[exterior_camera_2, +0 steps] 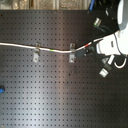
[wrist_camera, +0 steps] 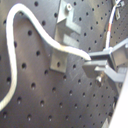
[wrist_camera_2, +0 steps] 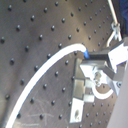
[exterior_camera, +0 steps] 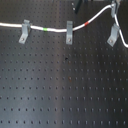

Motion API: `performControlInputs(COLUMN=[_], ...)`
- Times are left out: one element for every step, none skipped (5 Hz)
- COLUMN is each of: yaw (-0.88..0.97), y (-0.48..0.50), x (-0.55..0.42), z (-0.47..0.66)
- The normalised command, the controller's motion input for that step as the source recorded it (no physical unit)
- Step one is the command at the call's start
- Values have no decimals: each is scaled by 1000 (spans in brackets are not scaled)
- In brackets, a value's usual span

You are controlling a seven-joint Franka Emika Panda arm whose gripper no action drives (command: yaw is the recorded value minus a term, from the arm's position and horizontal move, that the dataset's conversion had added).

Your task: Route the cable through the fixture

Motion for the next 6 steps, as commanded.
performControlInputs(yaw=[283,306,269,317,311,251], y=[43,-161,-104,-88,-143,-151], x=[199,155,103,154,188,121], z=[-242,-147,-123,-202,-237,-166])
